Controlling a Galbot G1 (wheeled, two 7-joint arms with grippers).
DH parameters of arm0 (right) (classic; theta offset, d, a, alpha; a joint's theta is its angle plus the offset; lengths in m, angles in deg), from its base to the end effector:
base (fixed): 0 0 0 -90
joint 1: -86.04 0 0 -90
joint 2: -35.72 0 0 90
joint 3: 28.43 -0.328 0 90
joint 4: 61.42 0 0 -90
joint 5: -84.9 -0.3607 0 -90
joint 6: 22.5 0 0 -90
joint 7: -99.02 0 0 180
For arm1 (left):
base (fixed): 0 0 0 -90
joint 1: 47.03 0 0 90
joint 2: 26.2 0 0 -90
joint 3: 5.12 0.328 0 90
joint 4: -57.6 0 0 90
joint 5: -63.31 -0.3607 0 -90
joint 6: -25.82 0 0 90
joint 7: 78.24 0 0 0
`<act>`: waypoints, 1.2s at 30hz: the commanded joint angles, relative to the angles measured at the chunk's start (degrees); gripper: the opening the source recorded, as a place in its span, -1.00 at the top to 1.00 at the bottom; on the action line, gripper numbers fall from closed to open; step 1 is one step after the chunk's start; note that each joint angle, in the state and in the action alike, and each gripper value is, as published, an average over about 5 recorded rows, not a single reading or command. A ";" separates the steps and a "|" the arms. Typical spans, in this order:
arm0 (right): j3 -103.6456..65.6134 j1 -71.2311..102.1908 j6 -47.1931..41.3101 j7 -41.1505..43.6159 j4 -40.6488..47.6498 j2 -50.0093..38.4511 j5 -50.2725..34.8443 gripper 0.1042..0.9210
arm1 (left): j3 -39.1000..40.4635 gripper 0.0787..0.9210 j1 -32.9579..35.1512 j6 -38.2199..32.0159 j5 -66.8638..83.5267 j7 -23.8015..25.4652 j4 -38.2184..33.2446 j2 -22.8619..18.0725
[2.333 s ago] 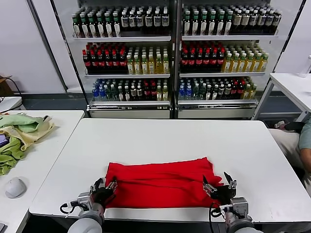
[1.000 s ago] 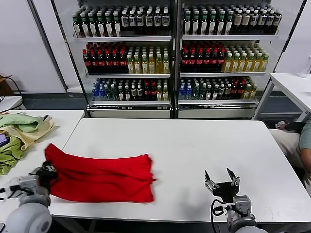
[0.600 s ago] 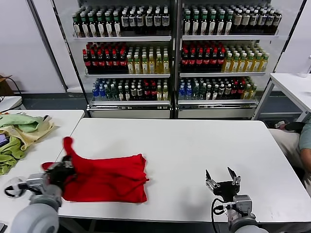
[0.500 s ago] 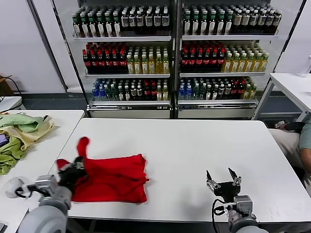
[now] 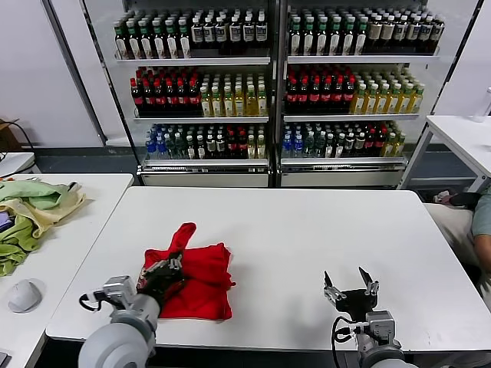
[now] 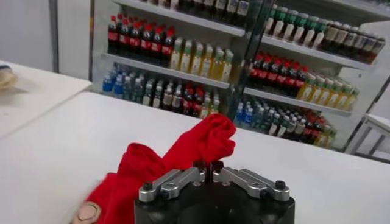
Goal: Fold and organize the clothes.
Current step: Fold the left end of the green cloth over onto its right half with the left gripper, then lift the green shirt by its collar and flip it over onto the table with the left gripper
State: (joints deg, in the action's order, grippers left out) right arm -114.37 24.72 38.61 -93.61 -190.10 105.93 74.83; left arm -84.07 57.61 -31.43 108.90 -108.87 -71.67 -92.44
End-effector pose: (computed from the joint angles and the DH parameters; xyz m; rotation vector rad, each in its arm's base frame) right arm 0.1969 -0.0160 -0.2254 0.0272 -2.7855 0.2493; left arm 0.2367 -0.0088 -0.1784 -0.1094 -2.7161 0.3245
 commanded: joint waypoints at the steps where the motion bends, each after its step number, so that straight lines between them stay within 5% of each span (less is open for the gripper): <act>1: -0.02 0.18 0.08 -0.04 -0.07 0.12 0.32 -0.76 | 10.67 0.94 -5.15 -2.67 -11.49 -1.19 7.48 -8.09; 5: -0.02 0.30 0.09 -0.02 -0.44 0.07 0.36 -0.76 | 14.46 0.86 -4.59 -7.24 -19.65 -0.73 8.71 -12.86; 8: -0.30 0.61 0.15 0.08 -0.85 -0.26 0.31 -0.76 | 12.80 0.68 -4.41 -8.69 -20.41 1.03 5.00 -12.83; 15: -0.32 0.69 0.94 0.41 -0.47 -0.32 0.20 -0.76 | -7.36 0.19 2.02 -8.91 -18.93 6.18 -7.35 -1.09; 20: 0.09 -0.44 1.10 0.55 0.00 -0.15 -0.01 -0.76 | -21.13 -0.14 10.27 -6.84 -16.23 8.67 1.30 3.38; 28: -0.51 -0.85 1.42 0.71 -0.07 -0.66 -0.20 -0.76 | -16.34 -0.67 10.84 -4.87 -14.86 10.61 14.25 -0.34; 36: -0.71 -0.89 1.65 0.77 0.10 -0.58 -0.21 -0.76 | -14.67 -0.77 8.64 -6.17 -13.14 18.36 17.02 -0.89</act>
State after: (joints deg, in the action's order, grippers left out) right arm -114.99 24.13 40.20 -92.86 -190.12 105.36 74.61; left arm -96.13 65.22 -37.04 94.41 -98.58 -62.35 -93.77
